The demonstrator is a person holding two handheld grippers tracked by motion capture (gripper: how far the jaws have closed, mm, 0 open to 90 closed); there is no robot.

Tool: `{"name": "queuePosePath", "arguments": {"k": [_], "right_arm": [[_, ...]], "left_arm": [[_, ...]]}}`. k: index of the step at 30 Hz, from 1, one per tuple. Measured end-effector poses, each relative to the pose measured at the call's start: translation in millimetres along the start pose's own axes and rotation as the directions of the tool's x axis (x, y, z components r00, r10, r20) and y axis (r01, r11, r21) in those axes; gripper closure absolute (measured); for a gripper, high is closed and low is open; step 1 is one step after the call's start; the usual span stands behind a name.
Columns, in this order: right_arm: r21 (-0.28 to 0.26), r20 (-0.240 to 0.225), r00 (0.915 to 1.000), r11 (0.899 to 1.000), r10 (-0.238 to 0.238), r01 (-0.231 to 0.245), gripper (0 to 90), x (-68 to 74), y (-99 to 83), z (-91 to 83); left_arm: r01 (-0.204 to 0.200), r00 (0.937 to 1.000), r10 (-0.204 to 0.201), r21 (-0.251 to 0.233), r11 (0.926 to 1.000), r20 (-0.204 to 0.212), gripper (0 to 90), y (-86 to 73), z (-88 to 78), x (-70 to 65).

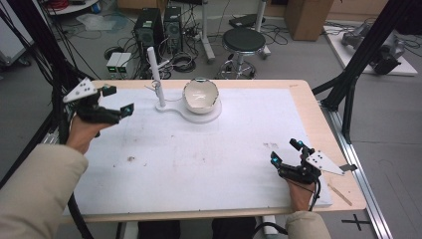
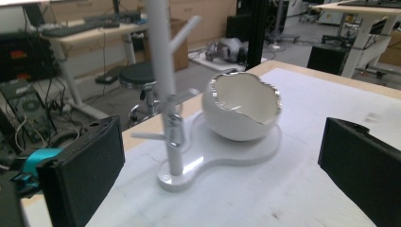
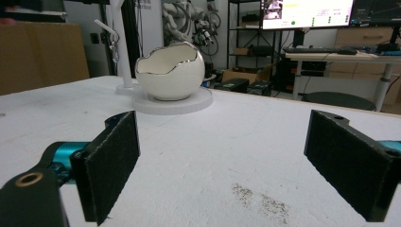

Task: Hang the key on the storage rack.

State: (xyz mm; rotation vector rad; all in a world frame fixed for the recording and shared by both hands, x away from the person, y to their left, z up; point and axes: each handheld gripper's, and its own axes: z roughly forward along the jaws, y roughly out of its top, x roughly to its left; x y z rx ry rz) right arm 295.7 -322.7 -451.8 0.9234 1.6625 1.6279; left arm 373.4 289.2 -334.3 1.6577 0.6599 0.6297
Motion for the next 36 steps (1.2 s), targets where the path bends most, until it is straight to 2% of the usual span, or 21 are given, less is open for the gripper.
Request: {"name": "queuePosePath", "arguments": {"k": [1,2,5,8,10,13,16,18,23,24,25,26,28,29,31,34,36], "right_arm": [[0.001,0.001,1.0,1.0,-0.005,0.005,10.4,0.7,-0.1,-0.3],[0.002,-0.003,1.0,1.0,-0.007,0.007,10.4,1.1,-0.2,-0.2],[0.006,-0.002,1.0,1.0,-0.005,0.005,10.4,0.9,0.0,0.3],[0.004,0.0,0.9999,1.0,-0.014,0.014,10.4,1.0,0.0,0.5],[0.002,0.001,0.9999,1.0,-0.012,0.012,10.3,1.0,-0.1,0.1],[0.002,-0.001,1.0,1.0,-0.006,0.006,10.4,1.0,-0.1,0.0],[0.005,-0.005,1.0,1.0,-0.002,0.002,10.4,0.6,0.0,0.2],[0.005,-0.005,1.0,1.0,-0.003,0.003,10.4,0.6,0.0,0.1],[0.004,-0.003,1.0,1.0,0.0,0.0,10.4,0.6,0.0,0.3],[0.005,-0.003,1.0,1.0,-0.001,0.001,10.4,0.7,0.0,0.2],[0.007,-0.001,1.0,1.0,-0.001,0.001,10.4,0.8,-0.1,0.0],[0.003,0.002,1.0,1.0,0.0,0.0,10.4,1.4,-0.2,-0.5],[0.002,0.001,1.0,1.0,-0.002,0.002,10.4,1.5,-0.4,-0.8],[0.001,0.001,1.0,1.0,-0.005,0.005,10.4,1.5,-0.4,-0.6],[-0.001,0.001,1.0,1.0,-0.01,0.01,10.4,1.3,-0.4,-0.3],[0.0,0.003,0.9998,1.0,-0.017,0.017,10.3,1.5,-0.4,-0.1],[0.0,0.002,0.9998,1.0,-0.02,0.02,10.4,1.9,-0.4,0.0]], "left_arm": [[-0.029,0.9995,0.029,-0.02,0.9994,-0.015,1.7,-7.6,-8.2,-9.9],[-0.038,0.9992,0.037,-0.039,0.9985,-0.017,1.7,-16.3,-15.4,-17.9],[-0.015,0.9993,0.013,-0.061,0.998,-0.035,1.7,-41.7,-29.8,-31.9],[0.044,0.9968,-0.049,-0.081,0.9958,-0.063,1.7,-66.7,-39.7,-39.1],[0.057,0.9954,-0.063,-0.086,0.9947,-0.072,1.7,-75.9,-43.4,-41.0],[0.049,0.9952,-0.058,-0.109,0.9929,-0.079,1.7,-87.9,-49.6,-45.0],[0.037,0.9956,-0.047,-0.117,0.9924,-0.081,1.7,-97.1,-51.3,-49.2],[0.022,0.9961,-0.031,-0.105,0.9942,-0.083,1.7,-103.0,-50.1,-53.1],[0.034,0.9975,-0.039,-0.073,0.9968,-0.059,1.7,-119.6,-46.9,-62.1],[0.023,0.9967,-0.028,-0.068,0.9974,-0.076,1.7,-122.0,-47.0,-64.9],[-0.008,0.9941,-0.003,-0.101,0.9949,-0.109,1.9,-123.1,-49.9,-69.0],[-0.019,0.9941,0.005,-0.127,0.9917,-0.109,1.9,-124.5,-52.5,-70.4],[-0.014,0.99,-0.011,-0.172,0.985,-0.14,2.0,-126.5,-56.3,-70.7],[0.003,0.9889,-0.03,-0.184,0.983,-0.145,1.9,-127.3,-57.5,-69.6],[0.033,0.9867,-0.063,-0.194,0.9804,-0.15,1.9,-127.8,-57.9,-67.5],[0.015,0.9878,-0.043,-0.183,0.9831,-0.15,1.9,-127.3,-57.5,-68.5],[0.024,0.9873,-0.052,-0.185,0.9825,-0.15,1.9,-127.5,-57.6,-67.8]]}}
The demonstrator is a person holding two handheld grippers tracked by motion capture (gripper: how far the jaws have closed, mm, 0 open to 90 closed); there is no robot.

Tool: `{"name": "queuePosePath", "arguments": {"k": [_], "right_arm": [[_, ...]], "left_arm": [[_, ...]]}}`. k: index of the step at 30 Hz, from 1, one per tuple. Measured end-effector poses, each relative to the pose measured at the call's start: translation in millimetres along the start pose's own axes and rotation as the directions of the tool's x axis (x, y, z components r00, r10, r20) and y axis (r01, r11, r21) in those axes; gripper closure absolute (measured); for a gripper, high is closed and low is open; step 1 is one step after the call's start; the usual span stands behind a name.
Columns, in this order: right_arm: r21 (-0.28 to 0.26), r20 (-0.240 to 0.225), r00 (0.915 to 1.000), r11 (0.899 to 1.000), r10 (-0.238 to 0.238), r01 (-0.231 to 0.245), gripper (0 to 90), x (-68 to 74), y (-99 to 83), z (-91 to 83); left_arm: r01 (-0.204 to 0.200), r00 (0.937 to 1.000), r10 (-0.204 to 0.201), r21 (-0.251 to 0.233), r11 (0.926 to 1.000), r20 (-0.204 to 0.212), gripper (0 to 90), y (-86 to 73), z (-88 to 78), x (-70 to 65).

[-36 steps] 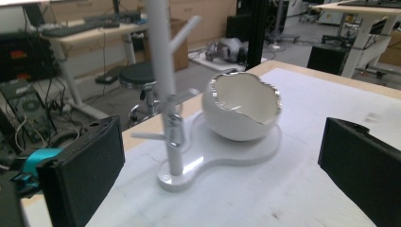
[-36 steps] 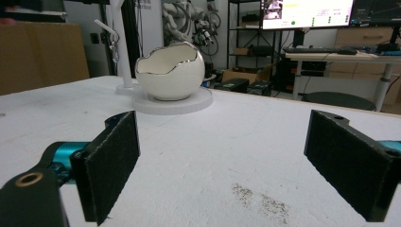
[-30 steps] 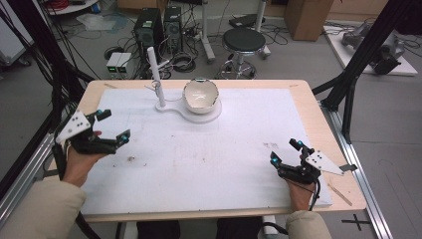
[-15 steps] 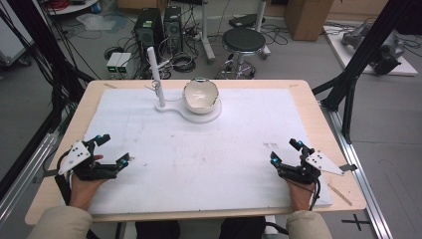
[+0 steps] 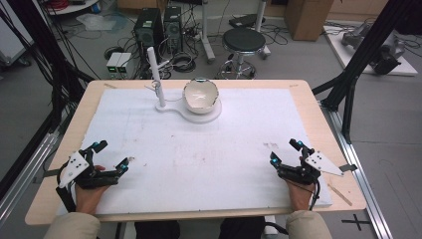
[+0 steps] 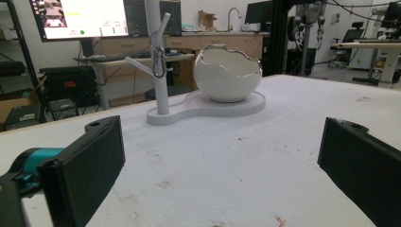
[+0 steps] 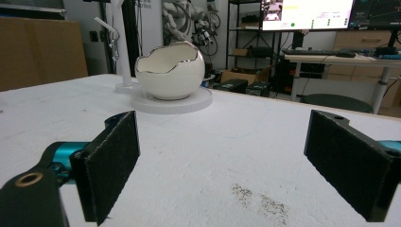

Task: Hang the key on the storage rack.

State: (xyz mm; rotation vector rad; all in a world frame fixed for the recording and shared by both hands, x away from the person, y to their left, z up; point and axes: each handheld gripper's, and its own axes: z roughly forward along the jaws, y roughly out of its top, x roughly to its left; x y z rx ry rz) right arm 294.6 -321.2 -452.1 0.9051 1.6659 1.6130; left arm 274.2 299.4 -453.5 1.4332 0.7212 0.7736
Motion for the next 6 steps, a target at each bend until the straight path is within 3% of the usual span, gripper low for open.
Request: {"name": "queuePosePath", "arguments": {"k": [6], "right_arm": [[-0.002,0.001,1.0,1.0,0.001,-0.001,10.3,0.0,-0.1,-0.6]], "left_arm": [[0.003,1.0,-0.003,0.002,1.0,-0.003,1.9,0.0,0.1,0.0]]}}
